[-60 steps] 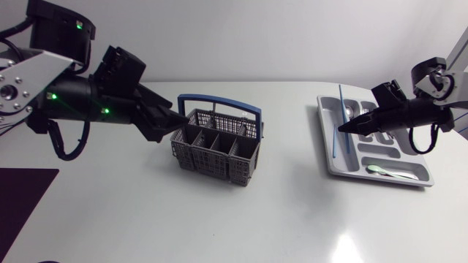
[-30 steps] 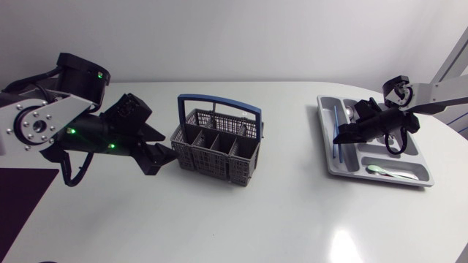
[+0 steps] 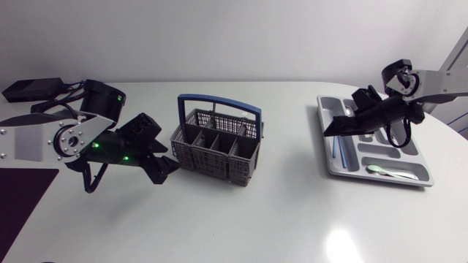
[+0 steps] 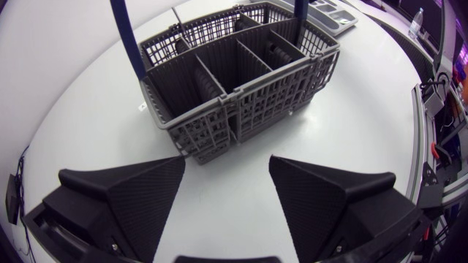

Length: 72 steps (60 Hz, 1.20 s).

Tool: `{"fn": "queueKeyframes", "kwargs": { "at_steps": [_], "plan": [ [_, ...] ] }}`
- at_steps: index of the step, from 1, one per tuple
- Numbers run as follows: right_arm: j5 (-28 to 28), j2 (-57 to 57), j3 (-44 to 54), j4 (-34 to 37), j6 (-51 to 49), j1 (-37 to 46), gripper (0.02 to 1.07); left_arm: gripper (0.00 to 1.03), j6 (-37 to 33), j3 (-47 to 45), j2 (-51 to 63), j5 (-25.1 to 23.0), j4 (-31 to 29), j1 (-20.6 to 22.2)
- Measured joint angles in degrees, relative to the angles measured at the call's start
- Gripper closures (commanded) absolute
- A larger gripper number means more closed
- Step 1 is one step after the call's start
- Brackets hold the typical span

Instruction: Unload the cutlery basket into the drawer organizer.

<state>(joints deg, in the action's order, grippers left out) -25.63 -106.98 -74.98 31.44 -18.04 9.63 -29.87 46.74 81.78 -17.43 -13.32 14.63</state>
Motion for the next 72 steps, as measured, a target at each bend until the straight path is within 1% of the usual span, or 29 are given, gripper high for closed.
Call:
{"fn": "queueKeyframes", "kwargs": {
  "at_steps": [11, 17, 19, 21, 25, 27, 30, 31, 34, 36, 48, 57, 63, 72],
  "plan": [
    [-0.02, 3.13, -0.68, -0.44, 0.13, -8.61, 0.08, 0.23, -0.04, 0.0, 2.78, 0.02, 2.58, -0.13],
    [-0.04, 1.62, -2.99, -0.39, 0.98, -12.81, 0.22, 0.23, -0.2, 0.0, 3.85, 0.46, 3.89, -0.66],
    [-0.09, 0.79, -4.22, -0.35, 1.18, -13.86, 0.27, 0.23, -0.2, 0.0, 4.15, 0.55, 4.42, -0.83],
    [-0.26, -0.26, -5.62, -0.33, 1.33, -14.88, 0.34, 0.23, -0.2, 0.0, 4.37, 0.87, 4.79, -1.03],
    [-0.37, -2.64, -8.83, -0.24, 1.75, -16.59, 0.54, 0.23, -0.2, 0.0, 4.87, 1.05, 5.51, -1.46],
    [-0.5, -4.02, -10.51, -0.24, 2.03, -17.35, 0.66, 0.23, -0.2, 0.0, 5.05, 1.07, 5.79, -1.68],
    [-0.68, -5.88, -12.79, -0.22, 2.32, -18.29, 0.78, 0.23, -0.2, 0.0, 5.38, 1.11, 6.21, -2.03],
    [-0.7, -6.64, -13.42, -0.2, 2.49, -18.53, 0.83, 0.23, -0.2, 0.0, 5.53, 1.07, 6.38, -2.14],
    [-0.92, -8.5, -15.37, -0.2, 2.69, -19.17, 0.92, 0.23, -0.2, 0.0, 6.01, 1.09, 6.97, -2.43],
    [-1.25, -9.94, -16.79, -0.11, 2.89, -19.58, 0.95, 0.23, -0.2, 0.0, 6.38, 1.11, 7.39, -2.54],
    [-2.84, -16.2, -23.34, 1.64, 3.78, -20.81, 0.96, 0.23, -0.2, 0.02, 9.07, 1.09, 9.16, -2.64],
    [-5.09, -16.68, -24.04, 3.74, 3.93, -21.68, 0.96, 0.23, -0.17, 0.68, 11.19, 1.07, 10.71, -2.64],
    [-7.17, -15.96, -22.43, 4.33, 3.63, -22.6, 0.96, 0.23, -0.13, 1.79, 12.61, 1.09, 11.96, -2.62],
    [-9.11, -11.39, -16.5, 4.59, 2.78, -23.1, 0.96, 0.23, 0.09, 3.67, 14.43, 1.11, 12.96, -2.64]
  ]
}}
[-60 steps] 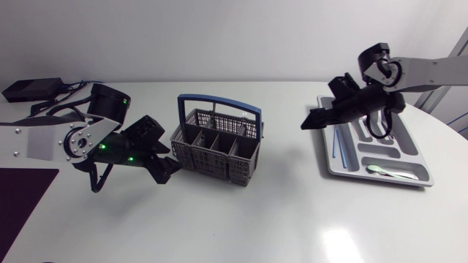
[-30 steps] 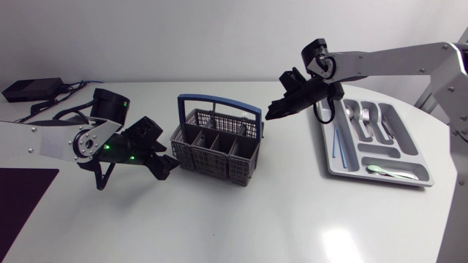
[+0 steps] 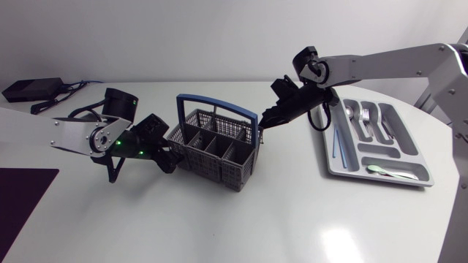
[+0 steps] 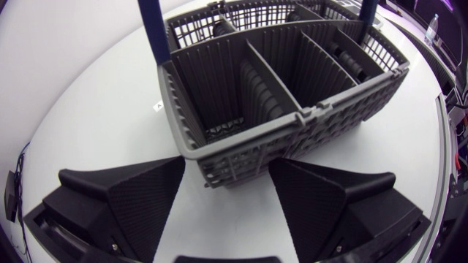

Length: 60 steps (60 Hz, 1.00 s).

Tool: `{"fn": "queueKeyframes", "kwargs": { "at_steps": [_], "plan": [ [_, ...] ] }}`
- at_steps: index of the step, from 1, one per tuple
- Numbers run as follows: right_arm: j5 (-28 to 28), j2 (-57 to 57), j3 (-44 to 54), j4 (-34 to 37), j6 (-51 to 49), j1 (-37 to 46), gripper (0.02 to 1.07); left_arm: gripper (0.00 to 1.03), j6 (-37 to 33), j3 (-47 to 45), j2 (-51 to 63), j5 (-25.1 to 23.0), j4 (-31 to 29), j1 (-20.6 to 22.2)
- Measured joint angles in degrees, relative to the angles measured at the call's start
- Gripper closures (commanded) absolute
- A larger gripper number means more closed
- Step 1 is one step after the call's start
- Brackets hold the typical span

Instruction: Unload the cutlery basket into the drawer organizer.

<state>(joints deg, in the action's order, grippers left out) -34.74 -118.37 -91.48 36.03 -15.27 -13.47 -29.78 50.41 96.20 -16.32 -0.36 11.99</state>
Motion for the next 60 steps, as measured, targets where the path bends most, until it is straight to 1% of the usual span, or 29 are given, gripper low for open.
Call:
{"fn": "queueKeyframes", "kwargs": {
  "at_steps": [23, 36, 51, 56, 60],
  "plan": [
    [-1.11, 12.15, 15.98, 0.02, -2.12, -1.95, 0.97, 0.23, 0.22, 6.27, 5.95, 0.2, 0.9, -0.24],
    [-1.25, 17.97, 24.85, 0.24, -3.23, -6.49, 0.97, 0.23, 1.25, 11.21, 9.31, 0.35, 0.39, 1.14],
    [-1.22, 19.39, 26.99, 0.72, -4.94, -13.7, 0.97, 0.23, 1.46, 21.75, 14.12, 0.35, -3.26, 1.9],
    [0.35, 19.82, 27.19, 0.87, -5.44, -16.31, 0.97, 0.23, 1.49, 25.88, 16.37, 0.35, -5.29, 1.88],
    [0.46, 20.98, 28.0, 0.87, -5.81, -16.9, 0.97, 0.23, 1.49, 27.67, 17.29, 0.35, -6.05, 1.51]
  ]
}}
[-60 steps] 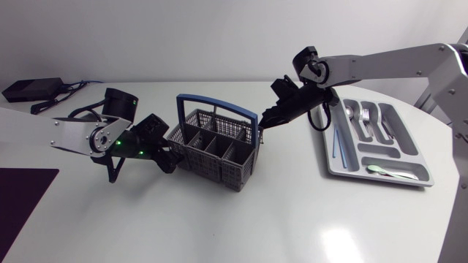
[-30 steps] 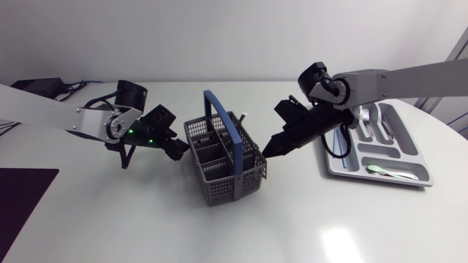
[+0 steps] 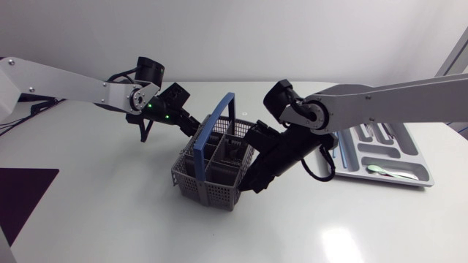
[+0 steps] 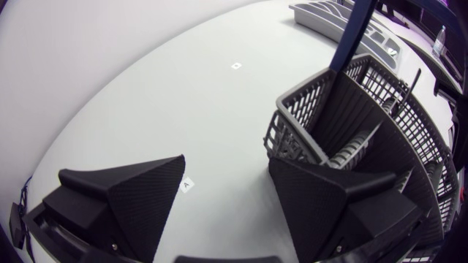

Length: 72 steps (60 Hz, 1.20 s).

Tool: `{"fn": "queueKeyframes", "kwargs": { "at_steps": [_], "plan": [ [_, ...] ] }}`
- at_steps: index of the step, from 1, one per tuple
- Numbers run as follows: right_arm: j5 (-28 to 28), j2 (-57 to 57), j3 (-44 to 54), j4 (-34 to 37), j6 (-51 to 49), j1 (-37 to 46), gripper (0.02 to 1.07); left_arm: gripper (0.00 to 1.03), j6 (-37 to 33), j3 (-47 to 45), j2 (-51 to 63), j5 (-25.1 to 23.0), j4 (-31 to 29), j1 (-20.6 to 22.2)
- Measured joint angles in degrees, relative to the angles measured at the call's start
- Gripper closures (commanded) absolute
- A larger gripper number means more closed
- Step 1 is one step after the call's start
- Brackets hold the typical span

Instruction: Unload the cutlery basket into the drawer organizer.

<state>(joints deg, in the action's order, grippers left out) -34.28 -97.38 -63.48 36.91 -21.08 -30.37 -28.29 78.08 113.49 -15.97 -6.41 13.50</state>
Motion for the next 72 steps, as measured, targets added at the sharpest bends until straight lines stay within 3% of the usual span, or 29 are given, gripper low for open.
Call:
{"fn": "queueKeyframes", "kwargs": {
  "at_steps": [2, 9, 14, 22, 36, 51, 67, 72],
  "plan": [
    [0.04, 0.83, 0.55, -0.02, -0.13, 0.26, 0.93, 0.23, 0.0, 0.17, 0.04, 0.0, -0.26, -0.39],
    [1.18, 4.57, 2.19, -0.76, -1.31, 4.35, 0.64, 0.23, -0.02, -0.63, -0.76, -0.02, -0.87, -2.82],
    [1.62, 6.14, 2.27, -1.49, -2.71, 8.24, 0.49, 0.23, -0.48, -4.52, -4.13, -0.42, -1.07, -4.66],
    [1.99, 6.25, 2.05, -2.6, -4.59, 13.44, 0.37, 0.23, -3.15, -13.84, -14.12, -0.87, -1.51, -5.49],
    [1.95, 3.48, -2.08, -5.97, -5.09, 15.47, 0.37, 0.23, -6.75, -24.98, -29.79, -2.91, -5.03, -4.61],
    [2.82, -0.74, -9.11, -7.19, -3.93, 14.25, 0.38, 0.23, -7.98, -31.08, -41.72, -4.76, -10.49, -2.8],
    [5.44, -4.24, -13.79, -7.15, -2.69, 10.58, 0.76, 0.23, -7.76, -33.62, -49.64, -4.79, -13.44, 0.92],
    [5.95, -5.14, -13.94, -7.13, -2.47, 10.12, 0.82, 0.23, -7.54, -33.64, -50.93, -4.76, -14.03, 1.46]
  ]
}}
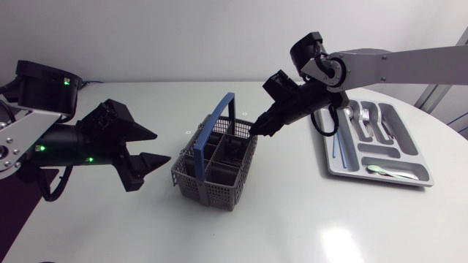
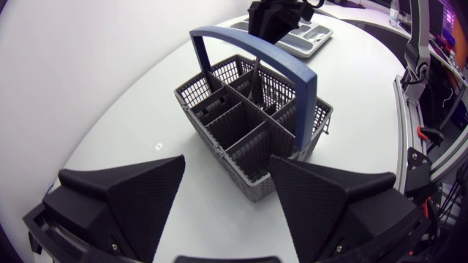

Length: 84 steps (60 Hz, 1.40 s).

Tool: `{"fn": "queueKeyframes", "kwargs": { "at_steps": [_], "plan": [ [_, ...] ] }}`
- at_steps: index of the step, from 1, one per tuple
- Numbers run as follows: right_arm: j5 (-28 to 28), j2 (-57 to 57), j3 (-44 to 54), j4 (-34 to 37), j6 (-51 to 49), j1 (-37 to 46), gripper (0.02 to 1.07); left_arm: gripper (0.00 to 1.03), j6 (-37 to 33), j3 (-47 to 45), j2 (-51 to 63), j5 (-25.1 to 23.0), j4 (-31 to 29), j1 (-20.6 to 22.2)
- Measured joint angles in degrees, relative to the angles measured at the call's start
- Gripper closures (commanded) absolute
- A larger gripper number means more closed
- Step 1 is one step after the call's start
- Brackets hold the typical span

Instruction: Unload the cutlery basket into the drawer organizer.

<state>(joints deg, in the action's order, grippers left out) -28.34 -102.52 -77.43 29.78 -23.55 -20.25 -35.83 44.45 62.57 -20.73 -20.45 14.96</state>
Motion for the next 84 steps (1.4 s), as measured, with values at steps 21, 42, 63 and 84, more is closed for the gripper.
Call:
{"fn": "queueKeyframes", "kwargs": {
  "at_steps": [21, 42, 63, 84],
  "plan": [
    [0.74, -1.55, -0.11, 0.63, 0.61, -1.01, 0.96, 0.23, 1.33, -0.02, -1.14, 0.0, -0.57, 2.14],
    [1.14, -1.79, -0.13, 1.44, 0.57, -1.46, 1.01, 0.23, 2.86, -0.02, -1.2, 0.02, -0.7, 4.52],
    [0.74, 1.73, -0.09, 2.16, 0.37, -2.16, 1.01, 0.23, 3.28, -0.02, -1.36, 0.2, -0.7, 6.32],
    [0.74, 14.34, 4.87, 3.96, -1.14, -0.61, 1.01, 0.23, 4.44, 0.39, -1.46, 2.93, -2.01, 10.21]
  ]
}}
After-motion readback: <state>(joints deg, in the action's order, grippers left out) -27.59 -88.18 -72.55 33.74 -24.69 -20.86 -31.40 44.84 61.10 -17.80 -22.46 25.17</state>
